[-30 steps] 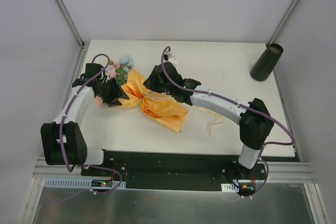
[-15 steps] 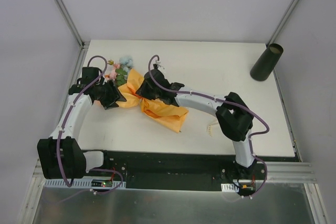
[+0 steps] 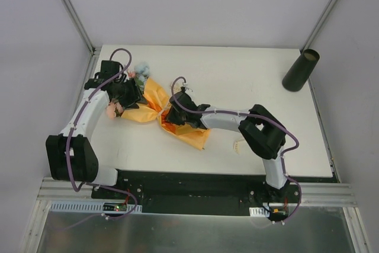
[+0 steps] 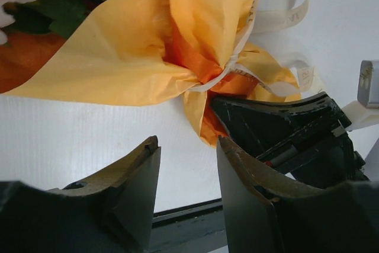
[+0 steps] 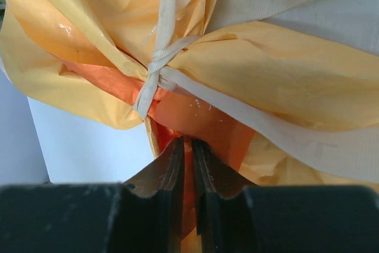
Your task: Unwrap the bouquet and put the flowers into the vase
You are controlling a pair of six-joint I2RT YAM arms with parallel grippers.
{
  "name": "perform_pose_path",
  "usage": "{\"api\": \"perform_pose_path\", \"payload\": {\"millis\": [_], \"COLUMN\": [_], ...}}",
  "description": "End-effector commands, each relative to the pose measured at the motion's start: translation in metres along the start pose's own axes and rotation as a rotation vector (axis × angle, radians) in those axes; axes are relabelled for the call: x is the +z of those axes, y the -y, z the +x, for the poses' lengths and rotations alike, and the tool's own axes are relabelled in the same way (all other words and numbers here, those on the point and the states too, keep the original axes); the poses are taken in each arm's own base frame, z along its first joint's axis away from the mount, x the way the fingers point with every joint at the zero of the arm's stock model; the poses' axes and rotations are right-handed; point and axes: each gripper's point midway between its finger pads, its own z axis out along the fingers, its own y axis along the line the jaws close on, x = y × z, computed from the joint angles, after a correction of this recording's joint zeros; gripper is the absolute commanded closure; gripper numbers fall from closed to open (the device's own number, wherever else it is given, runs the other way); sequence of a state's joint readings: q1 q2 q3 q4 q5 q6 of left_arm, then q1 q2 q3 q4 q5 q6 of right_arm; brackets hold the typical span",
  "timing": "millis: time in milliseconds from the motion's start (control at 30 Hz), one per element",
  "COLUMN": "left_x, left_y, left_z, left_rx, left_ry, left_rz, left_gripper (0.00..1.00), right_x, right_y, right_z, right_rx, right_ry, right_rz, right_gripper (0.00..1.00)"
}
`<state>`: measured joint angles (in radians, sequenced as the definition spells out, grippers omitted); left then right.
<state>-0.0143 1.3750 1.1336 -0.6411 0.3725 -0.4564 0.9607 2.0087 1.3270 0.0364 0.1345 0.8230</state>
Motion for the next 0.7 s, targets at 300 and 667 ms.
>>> {"api": "perform_pose_path", "payload": {"millis": [300, 667], "left_x": [0.055, 0.089], "left_y": [0.036, 0.025], "left_z": [0.01, 0.018], "left_rx": [0.265, 0.36], "left_ry": [-0.13, -0.21], "left_rz": [-0.06, -0.128], "left_gripper": [0.59, 0.62], "right_x": [-0.021, -0.021], "right_y": [-0.01, -0.012], "right_z": [-0.018, -0.022], "right_rx": [0.048, 0.074], "right_ry": [0.054, 0.047], "right_rz": [-0.095, -0.124], "right_gripper": [0.84, 0.85]}}
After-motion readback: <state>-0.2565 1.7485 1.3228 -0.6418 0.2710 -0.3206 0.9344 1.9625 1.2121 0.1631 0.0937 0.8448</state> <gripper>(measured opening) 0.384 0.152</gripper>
